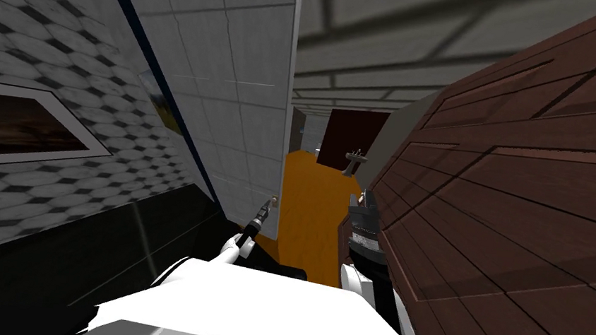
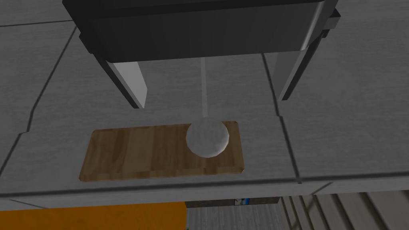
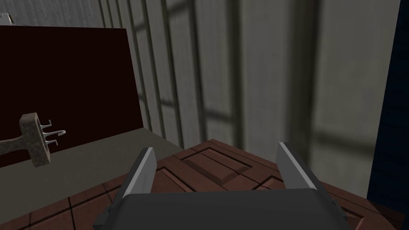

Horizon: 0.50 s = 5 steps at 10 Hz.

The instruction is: Push the door open

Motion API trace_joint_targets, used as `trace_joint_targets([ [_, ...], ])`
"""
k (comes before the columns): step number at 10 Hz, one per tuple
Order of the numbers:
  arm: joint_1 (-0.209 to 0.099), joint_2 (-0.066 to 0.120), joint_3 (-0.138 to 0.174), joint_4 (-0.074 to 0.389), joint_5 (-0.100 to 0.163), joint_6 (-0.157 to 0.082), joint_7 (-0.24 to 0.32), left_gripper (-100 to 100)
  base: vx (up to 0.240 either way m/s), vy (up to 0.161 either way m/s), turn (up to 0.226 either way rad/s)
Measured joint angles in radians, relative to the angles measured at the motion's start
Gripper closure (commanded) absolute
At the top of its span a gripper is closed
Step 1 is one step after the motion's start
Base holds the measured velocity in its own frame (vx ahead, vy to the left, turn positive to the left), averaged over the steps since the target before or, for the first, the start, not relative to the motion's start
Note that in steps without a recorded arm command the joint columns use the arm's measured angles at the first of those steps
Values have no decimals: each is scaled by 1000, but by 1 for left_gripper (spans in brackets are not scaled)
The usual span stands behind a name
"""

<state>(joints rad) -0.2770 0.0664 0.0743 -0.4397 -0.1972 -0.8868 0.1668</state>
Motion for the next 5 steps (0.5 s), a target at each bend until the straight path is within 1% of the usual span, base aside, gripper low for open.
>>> trace_joint_targets([
  [1,-4,-1,3,9,2,-6,-3,-100,199,-30,-36],
  [2,-2,-3,5,8,4,-9,-6,-100,202,-45,-20],
  [3,-3,-5,7,12,5,-12,-9,-100,90,-19,12],
  [4,-3,-6,7,12,5,-14,-9,100,-21,2,-3],
  [5,-3,-6,7,12,5,-13,-9,100,-35,7,-16],
])
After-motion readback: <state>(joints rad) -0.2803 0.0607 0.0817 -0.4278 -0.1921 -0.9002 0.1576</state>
